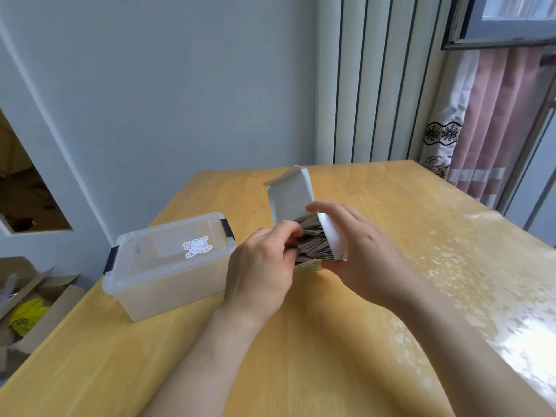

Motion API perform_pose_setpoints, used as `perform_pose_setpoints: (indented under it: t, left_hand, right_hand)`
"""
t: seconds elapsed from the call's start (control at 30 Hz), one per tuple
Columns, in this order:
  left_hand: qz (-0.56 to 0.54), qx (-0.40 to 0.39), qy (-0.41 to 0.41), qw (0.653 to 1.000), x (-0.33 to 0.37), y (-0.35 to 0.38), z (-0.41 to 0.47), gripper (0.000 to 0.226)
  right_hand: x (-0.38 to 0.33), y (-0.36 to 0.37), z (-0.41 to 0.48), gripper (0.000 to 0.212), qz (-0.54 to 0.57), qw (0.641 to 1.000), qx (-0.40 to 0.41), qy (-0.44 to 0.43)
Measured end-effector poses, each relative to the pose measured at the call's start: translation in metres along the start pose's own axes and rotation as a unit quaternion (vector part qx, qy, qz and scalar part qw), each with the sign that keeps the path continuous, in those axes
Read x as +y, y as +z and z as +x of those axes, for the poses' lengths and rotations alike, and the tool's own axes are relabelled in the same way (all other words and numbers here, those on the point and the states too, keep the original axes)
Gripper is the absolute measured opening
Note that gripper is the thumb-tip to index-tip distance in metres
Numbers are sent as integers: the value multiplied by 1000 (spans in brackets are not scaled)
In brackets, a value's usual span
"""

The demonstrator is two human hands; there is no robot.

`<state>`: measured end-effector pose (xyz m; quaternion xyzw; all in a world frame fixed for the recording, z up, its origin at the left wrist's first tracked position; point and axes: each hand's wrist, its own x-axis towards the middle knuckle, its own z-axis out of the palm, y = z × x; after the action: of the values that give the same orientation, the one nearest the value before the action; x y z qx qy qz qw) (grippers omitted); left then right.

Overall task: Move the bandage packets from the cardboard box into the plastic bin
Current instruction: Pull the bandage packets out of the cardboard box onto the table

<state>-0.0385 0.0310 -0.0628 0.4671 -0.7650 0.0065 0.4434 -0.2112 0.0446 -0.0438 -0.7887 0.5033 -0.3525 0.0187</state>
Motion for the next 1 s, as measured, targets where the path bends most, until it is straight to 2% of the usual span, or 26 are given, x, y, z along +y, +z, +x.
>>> perform_pose_setpoints:
  t: [0.23,0.37,0.5,0.6,0.77,0.83,0.9,0.97,1.0]
  left_hand:
    - [-89,76,29,993,2,-1,1,26]
    - [-173,12,3,985,6,1,-1,18]
    - [-131,31,11,991,2,6,-1,11]
    - [-95,67,21,993,-3,6,1,5]
    - [-73,154,14,985,-1,-1,4,11]
    - [-121,130,-4,984,-1,-5,4,19]
    - [-159,69,-15,985,-1,-3,3,28]
    - [-128,45,5,991,-1,1,1,31]
    - [-108,54,19,993,-1,4,0,25]
  right_hand:
    - [6,0,1,75,-19,1000,18,-3]
    - [8,1,1,72,-29,999,29,-9]
    - [4,5,1,72,-51,998,9,-27]
    - [3,3,2,63,-39,999,13,-22]
    - [7,0,2,55,-19,999,29,12]
    - [11,-2,2,54,-12,999,36,22]
    - [11,-1,2,53,-13,999,39,14]
    - [7,0,1,51,-10,999,36,-2]
    - [6,1,1,51,-11,999,33,-8]
